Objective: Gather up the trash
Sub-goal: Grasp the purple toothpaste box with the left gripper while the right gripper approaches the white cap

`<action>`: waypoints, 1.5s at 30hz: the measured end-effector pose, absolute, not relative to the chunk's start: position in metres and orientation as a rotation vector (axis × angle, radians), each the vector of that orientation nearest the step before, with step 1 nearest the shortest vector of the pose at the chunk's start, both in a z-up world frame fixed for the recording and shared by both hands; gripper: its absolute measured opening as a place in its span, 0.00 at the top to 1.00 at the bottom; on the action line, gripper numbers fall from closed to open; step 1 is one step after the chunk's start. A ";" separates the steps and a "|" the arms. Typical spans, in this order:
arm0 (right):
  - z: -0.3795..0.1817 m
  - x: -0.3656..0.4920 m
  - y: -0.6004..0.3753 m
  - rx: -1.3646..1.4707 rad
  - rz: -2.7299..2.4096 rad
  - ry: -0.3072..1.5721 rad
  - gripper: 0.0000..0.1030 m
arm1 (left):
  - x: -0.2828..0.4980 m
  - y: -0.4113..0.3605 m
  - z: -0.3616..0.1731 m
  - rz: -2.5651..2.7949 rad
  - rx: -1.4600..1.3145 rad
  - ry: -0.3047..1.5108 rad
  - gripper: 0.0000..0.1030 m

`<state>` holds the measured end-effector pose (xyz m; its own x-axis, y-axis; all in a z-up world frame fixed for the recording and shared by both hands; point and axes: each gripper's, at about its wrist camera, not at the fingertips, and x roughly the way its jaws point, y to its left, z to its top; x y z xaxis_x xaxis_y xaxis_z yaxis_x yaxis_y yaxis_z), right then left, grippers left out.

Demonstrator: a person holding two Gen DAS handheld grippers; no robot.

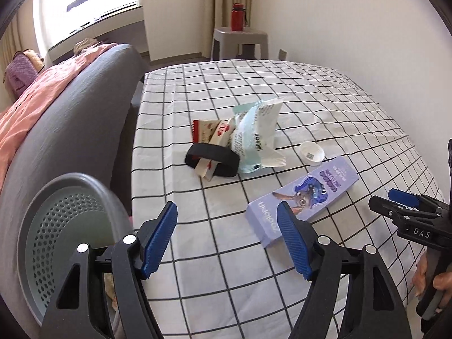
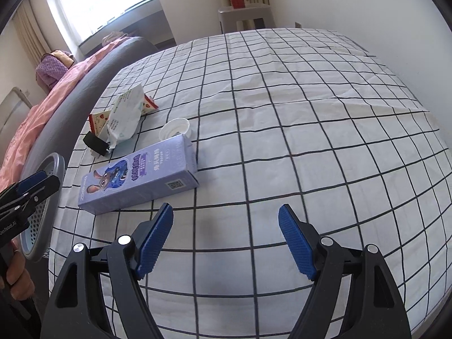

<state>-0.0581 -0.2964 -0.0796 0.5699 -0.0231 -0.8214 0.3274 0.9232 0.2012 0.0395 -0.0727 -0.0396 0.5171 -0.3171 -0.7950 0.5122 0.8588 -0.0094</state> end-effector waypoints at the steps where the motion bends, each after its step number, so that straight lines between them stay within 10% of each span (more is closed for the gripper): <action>1: -0.080 -0.062 -0.301 0.359 -0.222 0.946 0.27 | 0.041 -0.078 -0.040 -0.525 0.245 0.899 0.32; 45: -0.054 -0.101 -0.330 0.405 -0.278 0.843 0.27 | 0.000 -0.133 -0.072 -0.875 0.244 1.116 0.31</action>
